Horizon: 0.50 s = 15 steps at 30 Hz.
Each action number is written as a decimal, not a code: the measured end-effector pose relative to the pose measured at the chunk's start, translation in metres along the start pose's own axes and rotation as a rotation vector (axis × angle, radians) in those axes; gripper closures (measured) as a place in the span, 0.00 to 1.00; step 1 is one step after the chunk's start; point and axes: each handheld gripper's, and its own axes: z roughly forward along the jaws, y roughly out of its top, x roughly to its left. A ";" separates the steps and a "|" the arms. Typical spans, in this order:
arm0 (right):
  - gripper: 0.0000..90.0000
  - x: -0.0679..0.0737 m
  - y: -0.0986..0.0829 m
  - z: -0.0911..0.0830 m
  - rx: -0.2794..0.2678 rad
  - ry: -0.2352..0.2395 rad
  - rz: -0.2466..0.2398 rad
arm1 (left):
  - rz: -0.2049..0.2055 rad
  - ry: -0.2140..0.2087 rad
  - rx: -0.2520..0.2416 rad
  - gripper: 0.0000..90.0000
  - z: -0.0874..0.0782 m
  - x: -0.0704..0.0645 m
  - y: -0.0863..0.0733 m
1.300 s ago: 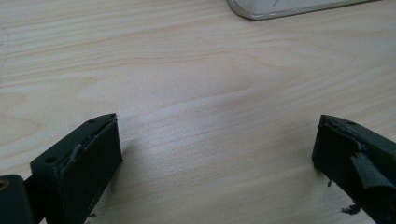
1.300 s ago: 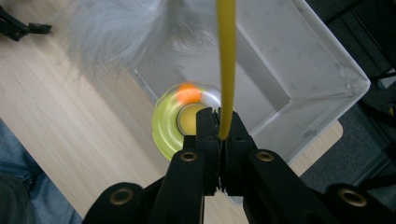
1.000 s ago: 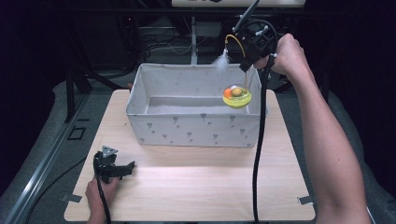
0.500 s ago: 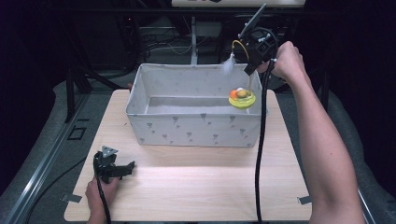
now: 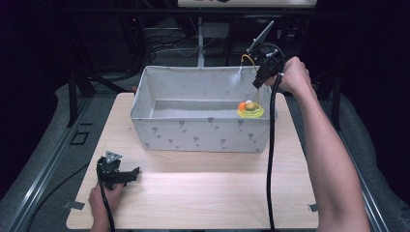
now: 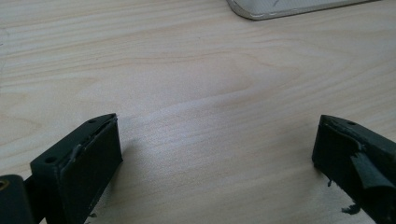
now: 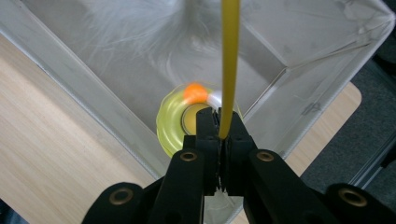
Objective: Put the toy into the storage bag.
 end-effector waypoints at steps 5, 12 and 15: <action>0.98 -0.001 -0.004 0.011 0.011 0.014 0.002 | 0.000 0.000 0.000 0.02 0.000 0.000 0.000; 0.98 -0.001 -0.010 0.023 0.024 0.029 0.004 | 0.000 0.000 0.000 0.02 0.000 0.000 0.000; 0.98 -0.001 -0.012 0.028 0.039 0.032 0.001 | 0.000 0.000 0.000 0.02 0.000 0.000 0.000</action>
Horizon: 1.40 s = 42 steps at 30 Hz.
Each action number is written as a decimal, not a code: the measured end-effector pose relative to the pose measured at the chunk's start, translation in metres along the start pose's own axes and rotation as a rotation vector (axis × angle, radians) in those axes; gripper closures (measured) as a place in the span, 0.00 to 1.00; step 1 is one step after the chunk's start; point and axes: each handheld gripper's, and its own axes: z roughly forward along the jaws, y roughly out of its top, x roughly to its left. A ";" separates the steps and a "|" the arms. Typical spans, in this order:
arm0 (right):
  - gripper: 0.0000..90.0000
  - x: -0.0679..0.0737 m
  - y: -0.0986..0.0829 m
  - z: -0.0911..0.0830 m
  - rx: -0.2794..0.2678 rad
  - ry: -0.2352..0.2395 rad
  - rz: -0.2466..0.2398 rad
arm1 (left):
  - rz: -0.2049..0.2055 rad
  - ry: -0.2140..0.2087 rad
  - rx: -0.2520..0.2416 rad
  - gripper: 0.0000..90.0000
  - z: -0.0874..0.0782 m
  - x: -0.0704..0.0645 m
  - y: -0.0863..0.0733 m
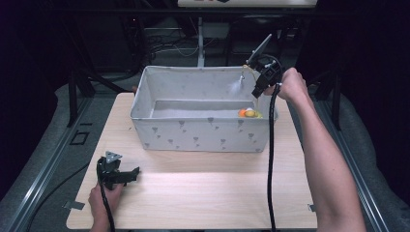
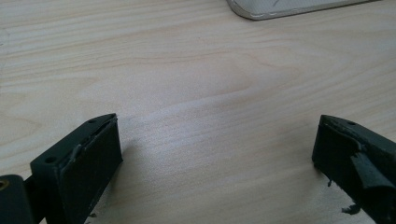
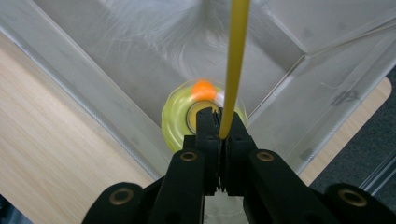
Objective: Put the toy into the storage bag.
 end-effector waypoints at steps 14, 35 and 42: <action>0.98 0.000 -0.021 0.024 0.034 0.013 0.013 | 0.000 0.000 0.000 0.02 0.000 0.000 0.000; 0.97 -0.003 -0.041 0.056 0.119 0.038 0.031 | 0.000 0.000 0.000 0.02 0.000 0.000 0.000; 0.97 -0.006 -0.045 0.062 0.150 0.055 0.042 | 0.000 0.000 0.000 0.02 0.000 0.000 0.000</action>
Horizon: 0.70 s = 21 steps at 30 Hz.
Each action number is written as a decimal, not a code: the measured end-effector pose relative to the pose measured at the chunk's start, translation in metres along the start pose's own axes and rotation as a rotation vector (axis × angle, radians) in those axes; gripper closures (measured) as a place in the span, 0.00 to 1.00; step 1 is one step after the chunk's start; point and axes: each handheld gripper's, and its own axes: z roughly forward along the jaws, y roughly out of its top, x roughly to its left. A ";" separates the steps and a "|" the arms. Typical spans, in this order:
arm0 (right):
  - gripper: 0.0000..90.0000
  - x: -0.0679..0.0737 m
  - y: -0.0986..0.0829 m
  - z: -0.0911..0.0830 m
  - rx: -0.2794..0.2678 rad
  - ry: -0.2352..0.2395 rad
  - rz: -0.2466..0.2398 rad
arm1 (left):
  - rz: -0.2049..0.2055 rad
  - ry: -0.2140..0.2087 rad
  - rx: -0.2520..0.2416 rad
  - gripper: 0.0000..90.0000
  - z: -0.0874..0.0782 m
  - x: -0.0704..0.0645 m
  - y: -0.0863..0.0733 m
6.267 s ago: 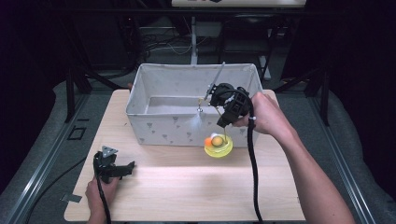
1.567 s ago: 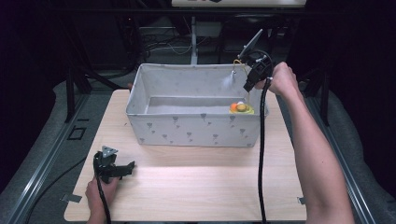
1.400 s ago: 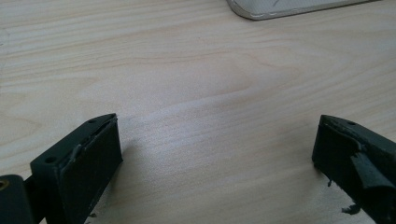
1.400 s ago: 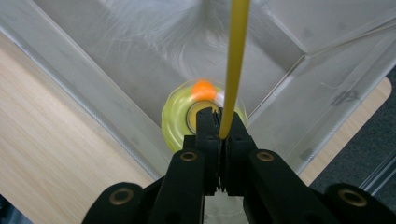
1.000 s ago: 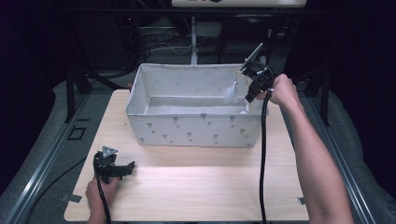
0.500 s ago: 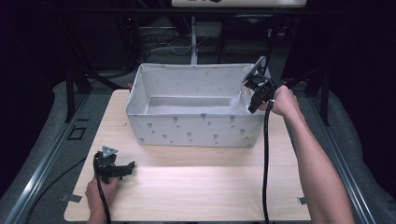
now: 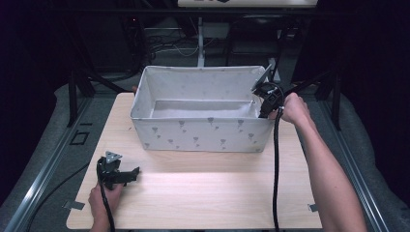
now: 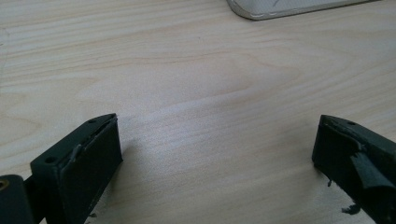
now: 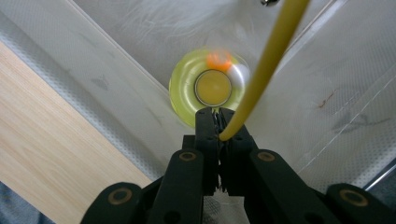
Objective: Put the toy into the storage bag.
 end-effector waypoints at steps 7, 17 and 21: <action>0.97 -0.001 -0.004 -0.004 -0.021 0.004 0.008 | 0.000 0.000 0.000 0.02 0.000 0.000 0.000; 0.68 0.007 -0.010 -0.041 -0.128 0.011 -0.008 | 0.000 0.000 0.000 0.02 0.000 0.000 0.000; 0.53 0.015 -0.013 -0.056 -0.162 0.003 -0.011 | 0.000 0.000 0.000 0.02 0.000 0.000 0.000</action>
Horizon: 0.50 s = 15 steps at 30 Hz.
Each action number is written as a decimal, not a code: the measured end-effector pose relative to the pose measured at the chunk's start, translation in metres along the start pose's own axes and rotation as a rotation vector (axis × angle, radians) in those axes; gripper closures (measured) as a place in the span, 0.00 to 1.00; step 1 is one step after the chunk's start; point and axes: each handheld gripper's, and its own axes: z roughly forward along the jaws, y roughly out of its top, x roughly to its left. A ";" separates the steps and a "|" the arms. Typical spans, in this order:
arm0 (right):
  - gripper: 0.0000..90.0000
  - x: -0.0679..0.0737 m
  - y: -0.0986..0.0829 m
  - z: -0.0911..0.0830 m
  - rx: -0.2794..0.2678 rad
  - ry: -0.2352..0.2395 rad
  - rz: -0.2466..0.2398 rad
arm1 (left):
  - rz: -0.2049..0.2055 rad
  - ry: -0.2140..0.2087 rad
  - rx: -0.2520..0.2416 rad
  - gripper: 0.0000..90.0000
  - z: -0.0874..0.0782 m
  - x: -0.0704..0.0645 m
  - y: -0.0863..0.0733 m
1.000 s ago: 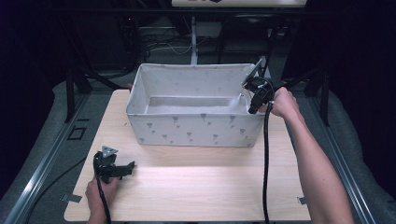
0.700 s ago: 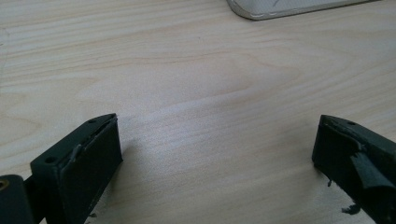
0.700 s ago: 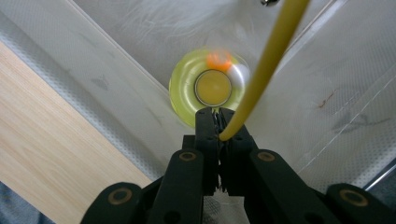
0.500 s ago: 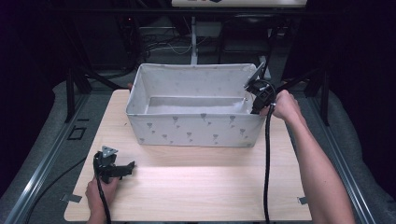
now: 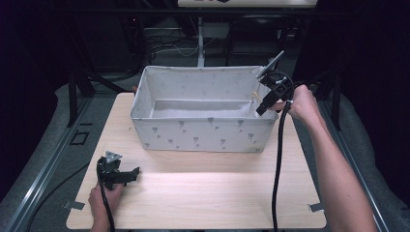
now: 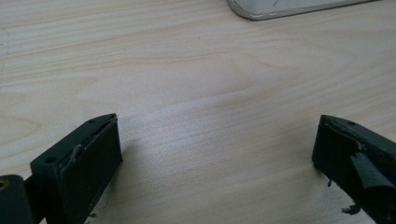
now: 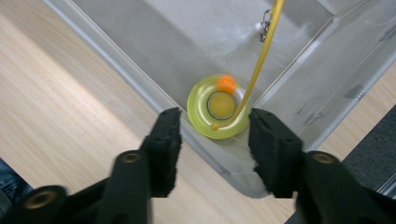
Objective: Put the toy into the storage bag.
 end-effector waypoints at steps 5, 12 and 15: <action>0.38 0.014 -0.001 -0.014 -0.018 -0.014 -0.034 | 0.000 0.000 0.000 0.02 0.000 0.000 0.000; 0.16 0.040 -0.004 -0.026 -0.052 -0.019 -0.080 | -0.001 0.004 -0.005 0.02 0.000 0.000 0.000; 0.10 0.052 -0.007 -0.028 -0.070 -0.024 -0.105 | 0.000 0.004 -0.005 0.02 0.000 0.000 0.000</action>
